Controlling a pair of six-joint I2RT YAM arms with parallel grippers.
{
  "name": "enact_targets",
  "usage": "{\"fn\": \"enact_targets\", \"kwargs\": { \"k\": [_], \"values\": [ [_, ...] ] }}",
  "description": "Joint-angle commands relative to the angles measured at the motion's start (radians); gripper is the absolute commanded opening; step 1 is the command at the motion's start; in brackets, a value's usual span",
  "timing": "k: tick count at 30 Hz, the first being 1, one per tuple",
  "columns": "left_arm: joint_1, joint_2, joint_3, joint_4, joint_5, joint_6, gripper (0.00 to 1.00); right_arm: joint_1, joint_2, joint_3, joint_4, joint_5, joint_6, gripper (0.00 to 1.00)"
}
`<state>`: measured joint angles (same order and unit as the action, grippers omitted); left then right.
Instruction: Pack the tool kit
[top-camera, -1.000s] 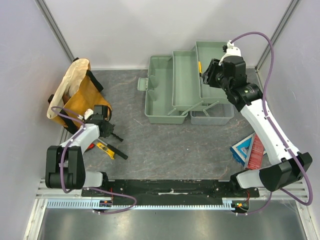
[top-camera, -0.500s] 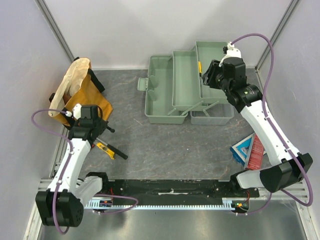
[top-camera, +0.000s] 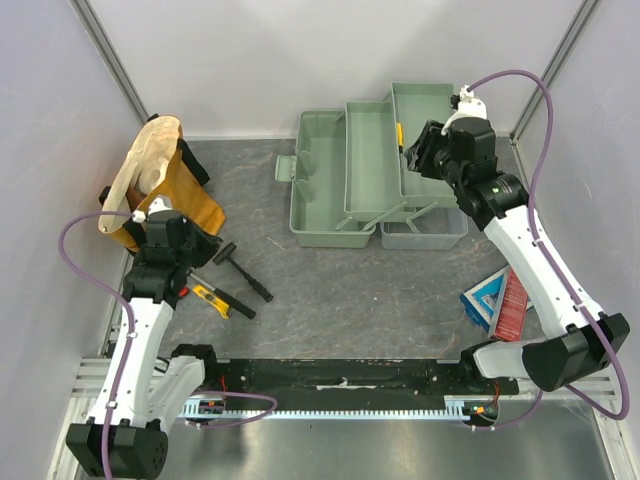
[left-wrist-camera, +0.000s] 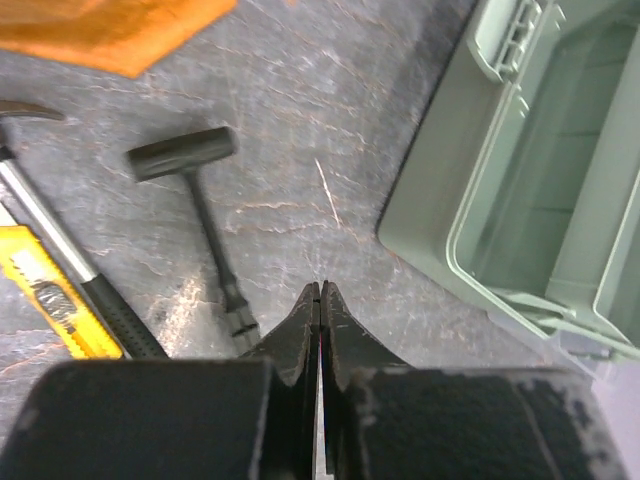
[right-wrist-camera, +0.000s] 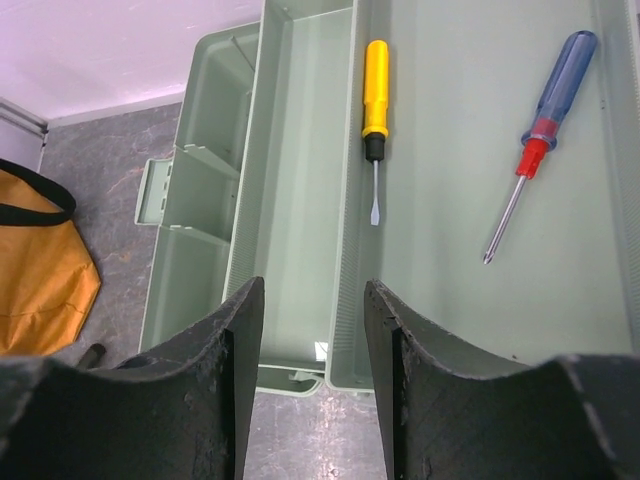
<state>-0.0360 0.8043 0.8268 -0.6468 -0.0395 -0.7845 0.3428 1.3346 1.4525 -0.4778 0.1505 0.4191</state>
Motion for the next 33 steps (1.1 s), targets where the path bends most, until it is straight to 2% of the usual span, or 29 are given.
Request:
{"fn": "enact_targets", "kwargs": {
  "k": [1, 5, 6, 9, 11, 13, 18, 23, 30, 33],
  "values": [
    [-0.005, 0.016, 0.015, 0.052, 0.133, 0.065, 0.02, -0.004, -0.023, -0.009, 0.039, -0.072, 0.006, 0.52],
    [-0.005, 0.045, -0.012, 0.067, 0.127, 0.073, 0.02, 0.007, -0.003, -0.014, 0.057, -0.302, -0.057, 0.63],
    [-0.005, 0.058, -0.018, 0.065, 0.121, 0.074, 0.1, 0.022, -0.002, -0.023, 0.068, -0.345, -0.078, 0.66],
    [-0.01, 0.101, -0.052, 0.059, 0.109, 0.071, 0.47, 0.102, -0.008, -0.05, 0.088, -0.327, -0.123, 0.71],
    [-0.028, 0.131, -0.081, 0.064, 0.075, 0.057, 0.59, 0.153, -0.008, -0.069, 0.105, -0.312, -0.131, 0.72],
    [-0.068, 0.165, -0.11, 0.081, 0.012, 0.041, 0.64, 0.179, -0.002, -0.081, 0.119, -0.305, -0.123, 0.73],
    [-0.229, 0.32, -0.117, 0.102, -0.181, -0.028, 0.64, 0.214, 0.011, -0.109, 0.139, -0.286, -0.086, 0.72],
    [-0.303, 0.522, -0.095, 0.107, -0.298, -0.096, 0.6, 0.232, -0.014, -0.15, 0.157, -0.263, -0.079, 0.71],
    [-0.318, 0.69, -0.058, 0.13, -0.344, -0.125, 0.54, 0.232, -0.037, -0.185, 0.157, -0.239, -0.082, 0.71],
    [-0.318, 0.719, -0.055, 0.157, -0.341, -0.118, 0.43, 0.232, -0.04, -0.193, 0.159, -0.238, -0.082, 0.71]
  ]
}}
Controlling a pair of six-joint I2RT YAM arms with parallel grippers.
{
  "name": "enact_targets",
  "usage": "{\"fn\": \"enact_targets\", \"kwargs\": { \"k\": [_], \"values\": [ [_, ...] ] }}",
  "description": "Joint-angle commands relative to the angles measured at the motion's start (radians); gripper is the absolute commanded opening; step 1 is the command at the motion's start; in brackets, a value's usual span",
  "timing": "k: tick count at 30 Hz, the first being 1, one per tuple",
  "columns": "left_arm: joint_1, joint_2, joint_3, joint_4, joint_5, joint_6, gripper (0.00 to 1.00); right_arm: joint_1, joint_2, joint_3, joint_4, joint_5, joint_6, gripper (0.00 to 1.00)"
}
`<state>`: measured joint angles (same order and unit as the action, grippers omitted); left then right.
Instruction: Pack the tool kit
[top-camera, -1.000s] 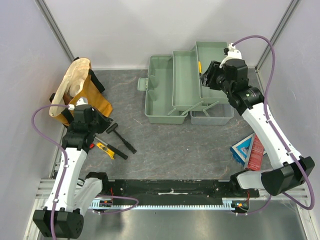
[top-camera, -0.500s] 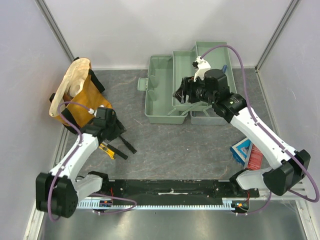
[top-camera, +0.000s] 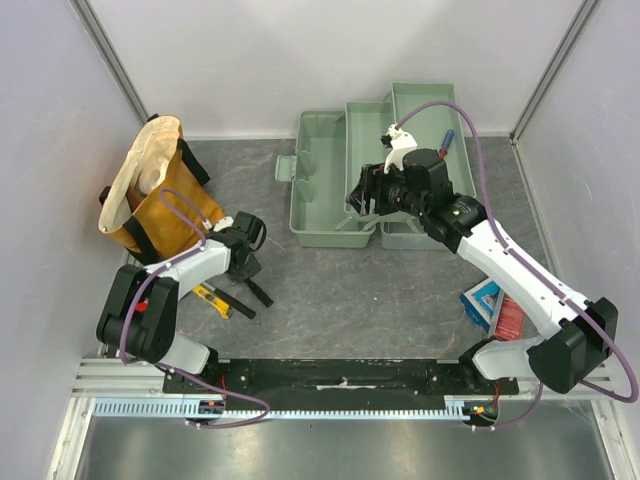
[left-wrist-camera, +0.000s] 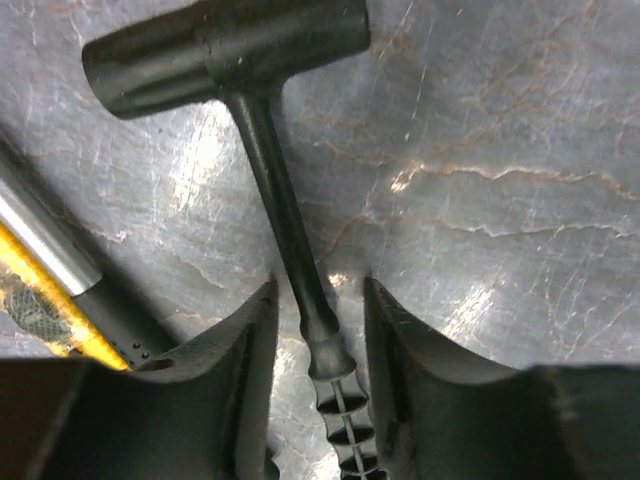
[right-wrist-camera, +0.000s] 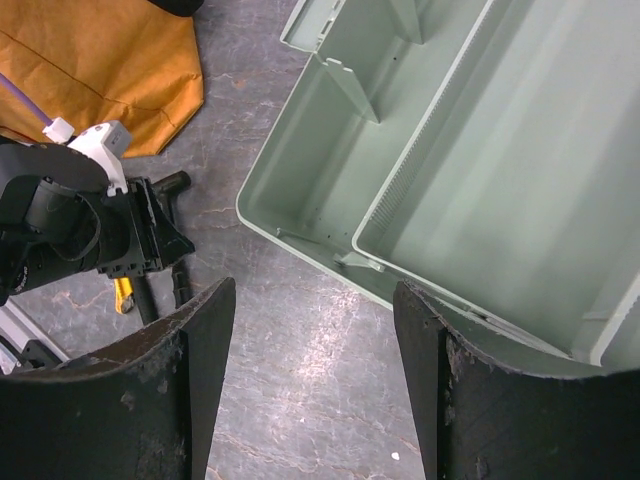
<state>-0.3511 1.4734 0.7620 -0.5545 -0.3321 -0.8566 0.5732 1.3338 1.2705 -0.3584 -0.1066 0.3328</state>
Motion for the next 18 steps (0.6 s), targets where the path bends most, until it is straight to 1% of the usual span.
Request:
{"fn": "enact_targets", "kwargs": {
  "k": [1, 2, 5, 8, 13, 15, 18],
  "values": [
    [-0.003, 0.06, 0.014, 0.07, -0.042, -0.042, 0.38, 0.002, -0.041, -0.013, 0.038, 0.021, 0.005, 0.71],
    [-0.003, 0.074, 0.017, 0.071, -0.038, -0.039, 0.31, 0.002, -0.044, -0.016, 0.038, 0.019, 0.005, 0.71],
    [-0.003, 0.084, 0.02, 0.074, -0.021, -0.03, 0.02, 0.002, -0.048, -0.019, 0.038, 0.016, 0.005, 0.71],
    [-0.003, 0.051, 0.02, 0.071, -0.005, -0.015, 0.02, 0.002, -0.05, -0.022, 0.036, 0.001, 0.005, 0.72],
    [-0.025, -0.074, 0.049, 0.065, 0.028, 0.031, 0.02, 0.004, -0.05, -0.034, 0.058, -0.073, -0.003, 0.75],
    [-0.045, -0.149, 0.08, 0.061, 0.044, 0.056, 0.02, 0.004, -0.051, -0.042, 0.067, -0.09, 0.003, 0.76],
    [-0.075, -0.22, 0.141, 0.061, 0.057, 0.094, 0.02, 0.004, -0.061, -0.048, 0.075, -0.091, 0.012, 0.76]
  ]
}}
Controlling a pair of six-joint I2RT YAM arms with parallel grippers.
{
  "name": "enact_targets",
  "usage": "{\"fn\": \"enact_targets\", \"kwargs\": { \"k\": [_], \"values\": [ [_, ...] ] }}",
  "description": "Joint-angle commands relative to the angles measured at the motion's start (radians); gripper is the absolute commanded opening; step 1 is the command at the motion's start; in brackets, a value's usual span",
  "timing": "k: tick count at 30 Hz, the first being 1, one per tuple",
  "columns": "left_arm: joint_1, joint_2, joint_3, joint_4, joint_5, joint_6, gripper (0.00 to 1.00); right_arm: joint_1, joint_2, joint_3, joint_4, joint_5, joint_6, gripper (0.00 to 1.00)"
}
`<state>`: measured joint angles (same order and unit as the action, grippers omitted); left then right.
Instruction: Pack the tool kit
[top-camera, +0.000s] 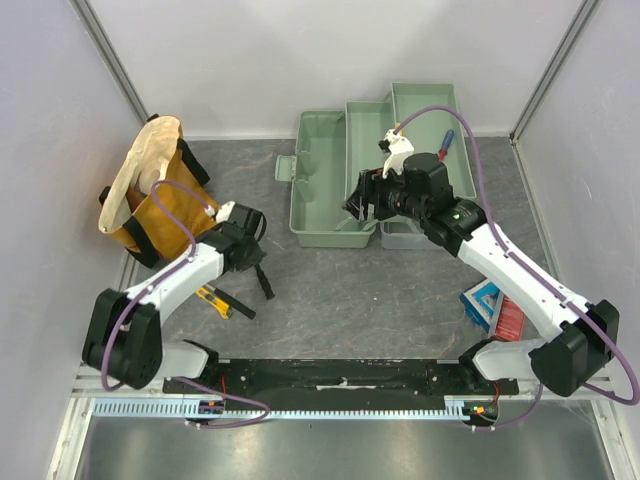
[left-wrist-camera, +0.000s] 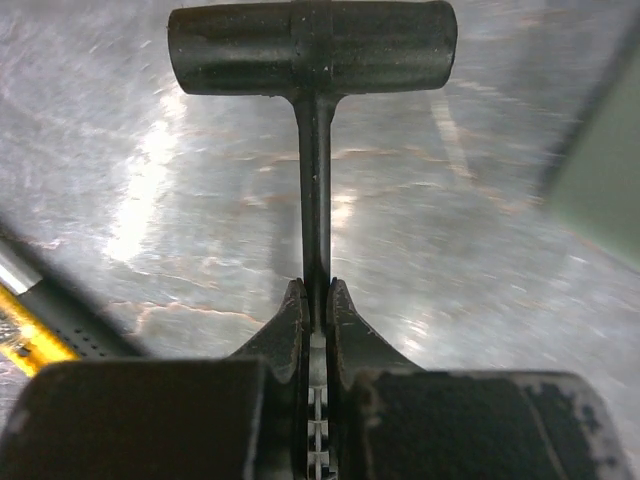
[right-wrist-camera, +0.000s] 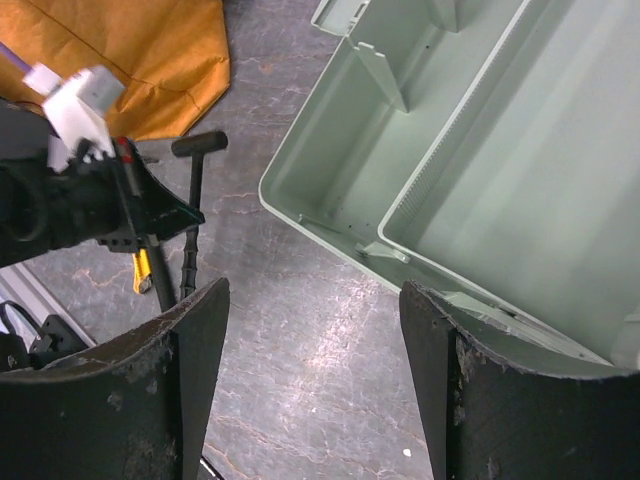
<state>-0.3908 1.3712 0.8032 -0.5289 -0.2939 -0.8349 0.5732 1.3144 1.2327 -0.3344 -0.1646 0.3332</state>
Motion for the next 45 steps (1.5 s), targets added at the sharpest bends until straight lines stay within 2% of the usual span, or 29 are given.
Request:
{"fn": "enact_targets", "kwargs": {
  "k": [1, 5, 8, 18, 25, 29, 33, 42, 45],
  "values": [
    [-0.043, -0.136, 0.12, 0.04, 0.028, 0.083, 0.02, 0.004, -0.044, -0.012, 0.052, -0.032, 0.013, 0.76],
    [-0.06, -0.161, 0.215, 0.139, 0.096, 0.178, 0.02, 0.005, -0.073, -0.022, 0.06, 0.003, 0.026, 0.76],
    [-0.065, -0.114, 0.295, 0.233, 0.165, 0.25, 0.02, 0.002, -0.105, -0.039, 0.07, 0.054, 0.035, 0.76],
    [-0.1, 0.282, 0.637, 0.366, 0.285, 0.411, 0.02, 0.002, -0.199, -0.119, 0.143, 0.186, 0.07, 0.77],
    [-0.103, 0.544, 0.876, 0.322, 0.274, 0.431, 0.02, 0.004, -0.19, -0.124, 0.14, 0.197, 0.079, 0.77],
    [-0.106, 0.661, 0.942, 0.302, 0.223, 0.407, 0.02, 0.002, -0.173, -0.113, 0.137, 0.198, 0.079, 0.77],
    [-0.108, 0.784, 1.082, 0.187, 0.231, 0.376, 0.02, 0.004, -0.17, -0.107, 0.135, 0.198, 0.075, 0.77],
    [-0.108, 0.933, 1.223, 0.075, 0.122, 0.364, 0.02, 0.004, -0.167, -0.121, 0.146, 0.198, 0.066, 0.77],
    [-0.108, 0.957, 1.243, 0.046, 0.082, 0.379, 0.08, 0.004, -0.172, -0.127, 0.147, 0.192, 0.072, 0.77]
  ]
}}
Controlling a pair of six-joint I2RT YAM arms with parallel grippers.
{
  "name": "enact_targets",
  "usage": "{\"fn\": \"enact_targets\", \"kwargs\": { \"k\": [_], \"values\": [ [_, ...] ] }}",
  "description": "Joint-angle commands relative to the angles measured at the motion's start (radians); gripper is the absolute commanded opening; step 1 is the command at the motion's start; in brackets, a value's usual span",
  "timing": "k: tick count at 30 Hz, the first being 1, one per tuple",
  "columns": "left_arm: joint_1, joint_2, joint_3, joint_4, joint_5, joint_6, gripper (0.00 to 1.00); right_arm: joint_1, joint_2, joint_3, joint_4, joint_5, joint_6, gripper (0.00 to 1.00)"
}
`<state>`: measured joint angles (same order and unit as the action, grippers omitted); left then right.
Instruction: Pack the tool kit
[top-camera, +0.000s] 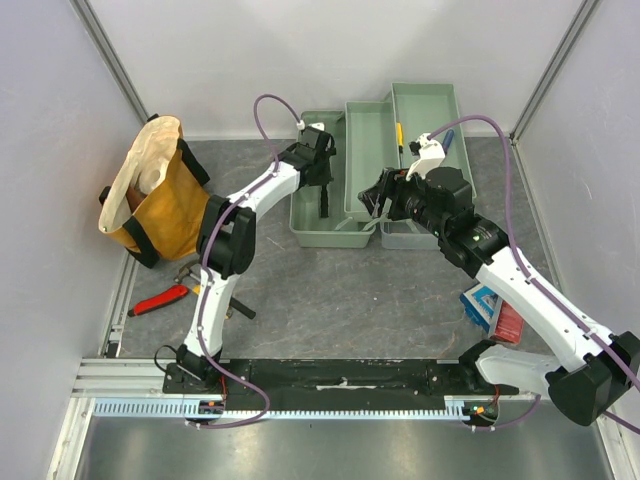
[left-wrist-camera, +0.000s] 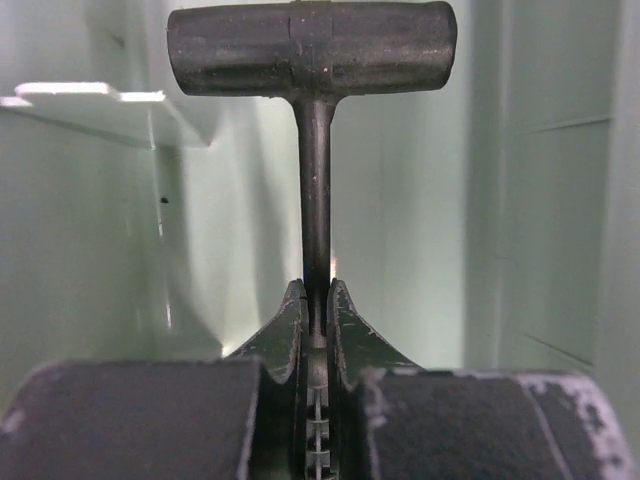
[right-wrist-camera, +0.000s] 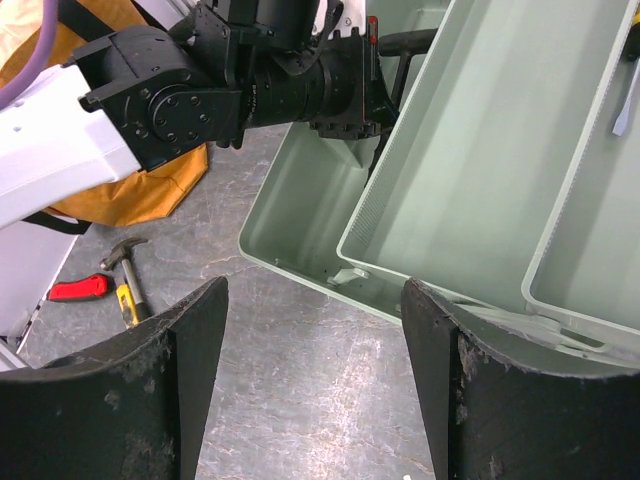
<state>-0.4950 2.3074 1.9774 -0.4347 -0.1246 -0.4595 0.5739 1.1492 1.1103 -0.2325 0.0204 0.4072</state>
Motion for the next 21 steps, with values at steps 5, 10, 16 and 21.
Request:
{"fn": "enact_targets", "kwargs": {
  "k": [5, 10, 16, 21],
  "values": [
    [-0.004, 0.069, 0.113, -0.091, -0.119, 0.022, 0.18, 0.003, -0.009, 0.003, 0.035, 0.006, -0.011, 0.77],
    [-0.007, 0.099, 0.162, -0.156, -0.162, -0.005, 0.31, 0.003, -0.005, 0.009, 0.033, 0.015, -0.011, 0.77],
    [-0.01, 0.075, 0.169, -0.177, -0.167, -0.025, 0.35, 0.001, -0.008, 0.022, 0.016, 0.019, -0.007, 0.78],
    [-0.027, -0.038, 0.152, -0.184, -0.161, -0.022, 0.36, 0.001, -0.019, 0.029, 0.004, 0.033, -0.016, 0.78]
  ]
}}
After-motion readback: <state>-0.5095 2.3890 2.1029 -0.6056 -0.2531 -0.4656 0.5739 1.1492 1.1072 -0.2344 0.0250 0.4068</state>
